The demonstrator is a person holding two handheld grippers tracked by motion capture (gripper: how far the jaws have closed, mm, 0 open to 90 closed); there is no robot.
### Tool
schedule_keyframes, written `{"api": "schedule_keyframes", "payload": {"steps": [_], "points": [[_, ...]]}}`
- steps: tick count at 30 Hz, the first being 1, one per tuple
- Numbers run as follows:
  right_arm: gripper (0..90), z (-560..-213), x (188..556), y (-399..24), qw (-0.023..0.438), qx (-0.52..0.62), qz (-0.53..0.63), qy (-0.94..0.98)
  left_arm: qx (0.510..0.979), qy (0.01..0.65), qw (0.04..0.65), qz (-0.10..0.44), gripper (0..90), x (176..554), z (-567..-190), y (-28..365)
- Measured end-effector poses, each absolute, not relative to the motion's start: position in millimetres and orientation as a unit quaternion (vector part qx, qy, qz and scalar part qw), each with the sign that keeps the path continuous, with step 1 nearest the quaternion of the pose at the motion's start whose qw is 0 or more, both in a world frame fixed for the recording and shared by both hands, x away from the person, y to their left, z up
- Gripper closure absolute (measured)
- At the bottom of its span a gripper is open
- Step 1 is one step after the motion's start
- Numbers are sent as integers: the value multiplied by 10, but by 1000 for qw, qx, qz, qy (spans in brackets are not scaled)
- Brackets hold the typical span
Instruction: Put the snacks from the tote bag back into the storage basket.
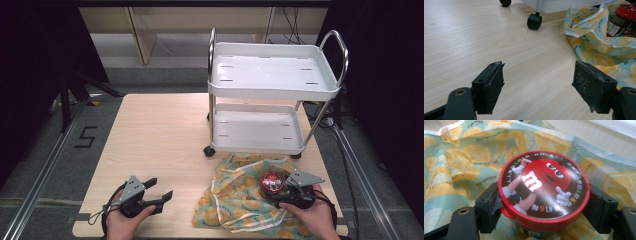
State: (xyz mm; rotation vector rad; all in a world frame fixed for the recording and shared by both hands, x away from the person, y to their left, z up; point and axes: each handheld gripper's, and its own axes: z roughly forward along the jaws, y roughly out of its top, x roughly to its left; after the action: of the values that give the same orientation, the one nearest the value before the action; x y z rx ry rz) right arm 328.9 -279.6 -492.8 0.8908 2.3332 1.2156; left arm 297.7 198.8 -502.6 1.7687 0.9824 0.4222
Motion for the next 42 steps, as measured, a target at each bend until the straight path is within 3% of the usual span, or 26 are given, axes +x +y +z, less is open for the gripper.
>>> {"api": "schedule_keyframes", "payload": {"steps": [42], "points": [[261, -4811, 3263, -2854, 178, 313, 472, 805, 735, 399, 515, 188, 236, 2982, -5009, 2007]]}}
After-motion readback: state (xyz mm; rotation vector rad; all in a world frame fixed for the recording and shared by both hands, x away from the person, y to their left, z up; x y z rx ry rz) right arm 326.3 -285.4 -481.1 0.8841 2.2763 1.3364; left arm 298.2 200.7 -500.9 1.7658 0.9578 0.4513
